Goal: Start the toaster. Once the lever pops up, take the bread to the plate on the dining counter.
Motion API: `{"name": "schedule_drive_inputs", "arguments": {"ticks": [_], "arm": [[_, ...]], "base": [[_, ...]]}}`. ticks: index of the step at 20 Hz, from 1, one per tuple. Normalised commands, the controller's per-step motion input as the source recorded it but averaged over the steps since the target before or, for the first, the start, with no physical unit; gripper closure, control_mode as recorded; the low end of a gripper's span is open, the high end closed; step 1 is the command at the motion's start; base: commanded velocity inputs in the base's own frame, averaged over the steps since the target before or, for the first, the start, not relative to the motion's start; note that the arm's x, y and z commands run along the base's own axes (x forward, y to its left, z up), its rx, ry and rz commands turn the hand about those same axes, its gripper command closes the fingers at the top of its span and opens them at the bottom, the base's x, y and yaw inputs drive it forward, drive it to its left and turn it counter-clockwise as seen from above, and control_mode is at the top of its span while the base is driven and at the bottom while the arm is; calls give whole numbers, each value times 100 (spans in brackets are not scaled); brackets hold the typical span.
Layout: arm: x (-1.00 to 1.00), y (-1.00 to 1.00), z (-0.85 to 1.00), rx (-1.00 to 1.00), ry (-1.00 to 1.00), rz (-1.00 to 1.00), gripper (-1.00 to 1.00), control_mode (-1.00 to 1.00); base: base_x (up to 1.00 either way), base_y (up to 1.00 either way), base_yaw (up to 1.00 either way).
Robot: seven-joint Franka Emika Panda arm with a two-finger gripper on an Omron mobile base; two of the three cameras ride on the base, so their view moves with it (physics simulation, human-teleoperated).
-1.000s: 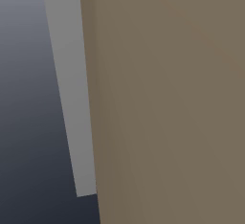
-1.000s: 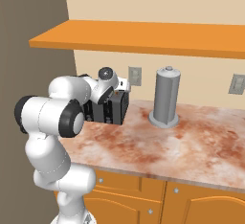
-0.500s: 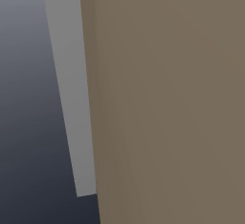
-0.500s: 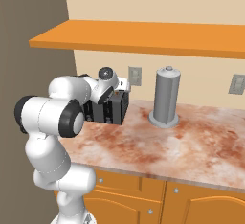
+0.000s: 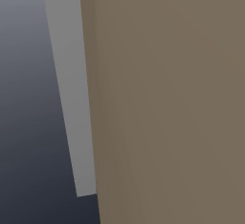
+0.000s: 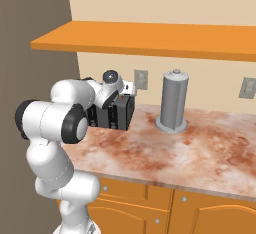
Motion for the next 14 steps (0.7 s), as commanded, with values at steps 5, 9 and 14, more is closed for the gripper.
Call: {"name": "schedule_drive_inputs", "arguments": {"ticks": [5, 9, 14], "arm": [[0, 0, 0, 0, 0, 0, -100, -100], [0, 0, 0, 0, 0, 0, -100, -100], [0, 0, 0, 0, 0, 0, -100, -100]], "base": [[0, 0, 0], [0, 0, 0], [0, 0, 0]]}}
